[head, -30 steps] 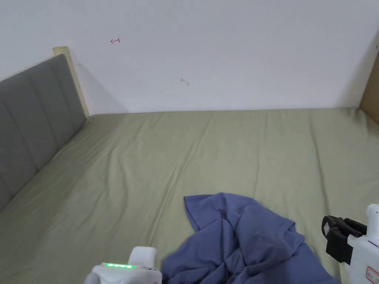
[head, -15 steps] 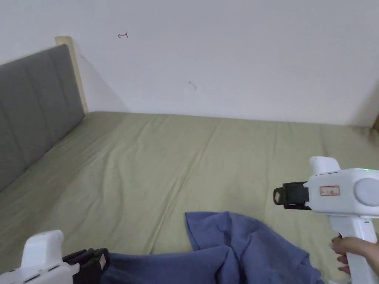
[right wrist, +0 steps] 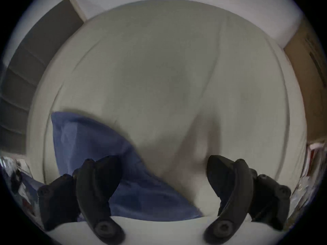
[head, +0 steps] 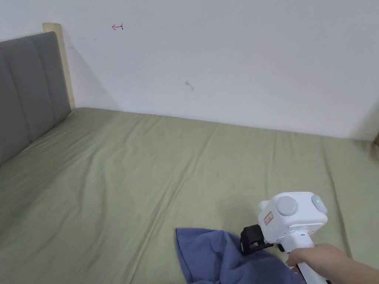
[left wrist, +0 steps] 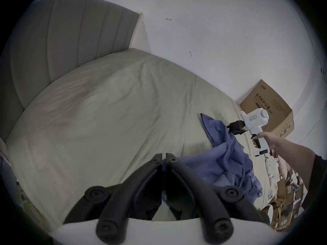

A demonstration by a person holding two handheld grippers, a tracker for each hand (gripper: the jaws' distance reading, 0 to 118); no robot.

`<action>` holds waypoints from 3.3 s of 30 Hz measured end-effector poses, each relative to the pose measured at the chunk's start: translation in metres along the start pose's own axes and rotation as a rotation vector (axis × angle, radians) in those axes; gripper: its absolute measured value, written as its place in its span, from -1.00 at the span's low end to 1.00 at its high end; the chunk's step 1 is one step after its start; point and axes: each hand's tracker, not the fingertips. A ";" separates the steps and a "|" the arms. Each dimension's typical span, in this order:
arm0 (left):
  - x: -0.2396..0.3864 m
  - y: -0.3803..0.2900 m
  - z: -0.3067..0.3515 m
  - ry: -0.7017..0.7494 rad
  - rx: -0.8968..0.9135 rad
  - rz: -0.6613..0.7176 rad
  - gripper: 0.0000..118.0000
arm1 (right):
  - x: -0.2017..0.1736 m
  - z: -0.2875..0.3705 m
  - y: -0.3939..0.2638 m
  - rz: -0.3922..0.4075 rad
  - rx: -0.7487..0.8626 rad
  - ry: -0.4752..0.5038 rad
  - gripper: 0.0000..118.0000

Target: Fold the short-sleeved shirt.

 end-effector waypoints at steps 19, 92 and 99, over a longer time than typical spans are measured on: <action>0.062 0.036 0.089 -0.095 0.180 -0.141 -0.97 | 0.047 0.248 -0.117 -0.115 0.435 0.166 -0.97; 0.009 -0.048 -0.050 0.018 -0.282 -0.170 -0.98 | 0.152 0.133 -0.452 -0.302 0.266 -0.009 -0.97; 0.004 -0.076 -0.003 -0.018 -0.366 -0.300 -0.98 | 0.144 0.148 -0.504 -0.285 0.232 0.000 -0.97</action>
